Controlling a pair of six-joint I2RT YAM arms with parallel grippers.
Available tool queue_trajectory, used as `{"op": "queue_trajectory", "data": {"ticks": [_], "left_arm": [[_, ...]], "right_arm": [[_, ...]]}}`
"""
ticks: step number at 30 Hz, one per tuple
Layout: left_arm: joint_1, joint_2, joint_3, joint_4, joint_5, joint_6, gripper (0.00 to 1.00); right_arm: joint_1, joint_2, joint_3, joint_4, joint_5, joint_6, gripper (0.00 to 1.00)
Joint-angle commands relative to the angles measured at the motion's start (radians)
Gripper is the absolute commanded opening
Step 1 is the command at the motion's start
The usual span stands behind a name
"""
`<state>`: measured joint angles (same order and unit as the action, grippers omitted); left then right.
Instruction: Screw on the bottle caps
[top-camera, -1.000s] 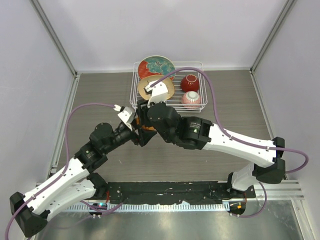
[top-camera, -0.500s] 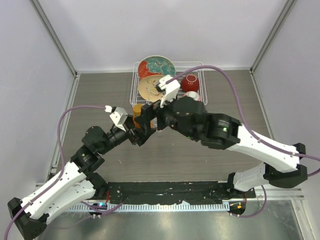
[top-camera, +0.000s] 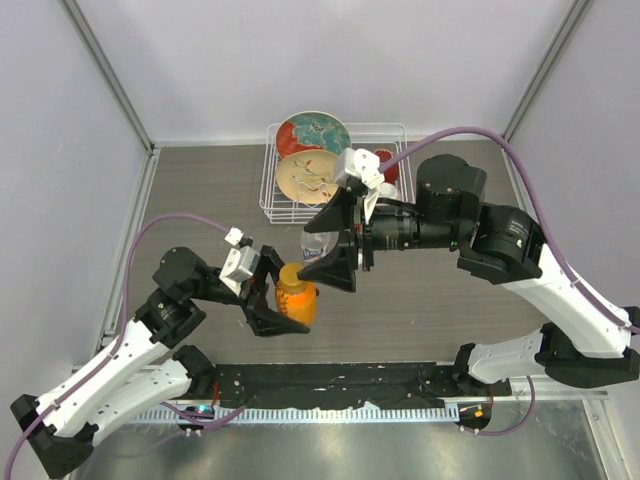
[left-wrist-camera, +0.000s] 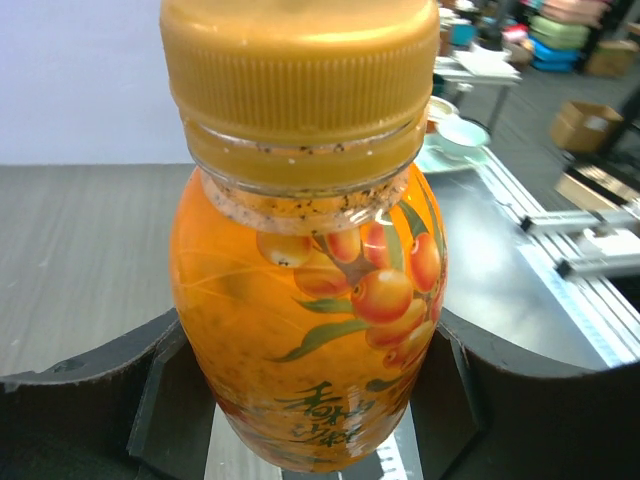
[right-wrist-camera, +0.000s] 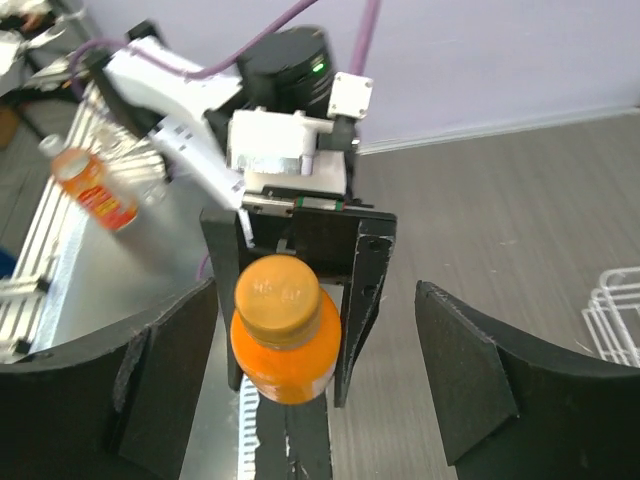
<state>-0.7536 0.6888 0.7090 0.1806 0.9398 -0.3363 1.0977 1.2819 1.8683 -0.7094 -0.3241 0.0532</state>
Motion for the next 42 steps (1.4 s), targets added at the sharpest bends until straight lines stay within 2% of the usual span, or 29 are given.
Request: {"op": "queue_trajectory", "data": {"ticks": [1, 5, 12, 14, 18, 31, 38, 42], "left_arm": [[-0.004, 0.008, 0.066, 0.025, 0.266, 0.0, 0.0], [-0.004, 0.014, 0.075, 0.007, 0.336, -0.003, 0.0], [-0.006, 0.029, 0.075, 0.033, 0.34, -0.012, 0.0], [-0.006, 0.032, 0.078, 0.039, 0.335, -0.013, 0.0], [-0.009, 0.04, 0.084, 0.046, 0.326, -0.015, 0.0], [-0.01, 0.038, 0.083, 0.062, 0.284, -0.018, 0.0], [-0.007, 0.037, 0.076, 0.068, 0.257, -0.017, 0.0], [-0.006, 0.032, 0.067, 0.072, 0.237, -0.015, 0.0]], "right_arm": [[-0.013, -0.01, -0.03, 0.054, -0.297, -0.111, 0.83], [-0.013, -0.023, -0.075, 0.14, -0.394, -0.084, 0.8], [-0.015, -0.026, -0.197, 0.332, -0.504, -0.012, 0.79], [-0.013, -0.021, -0.212, 0.361, -0.513, 0.0, 0.77], [-0.013, -0.015, -0.224, 0.387, -0.523, 0.03, 0.71], [-0.015, -0.033, -0.274, 0.399, -0.503, 0.042, 0.65], [-0.013, -0.052, -0.301, 0.407, -0.495, 0.043, 0.52], [-0.013, -0.061, -0.314, 0.409, -0.48, 0.043, 0.36]]}}
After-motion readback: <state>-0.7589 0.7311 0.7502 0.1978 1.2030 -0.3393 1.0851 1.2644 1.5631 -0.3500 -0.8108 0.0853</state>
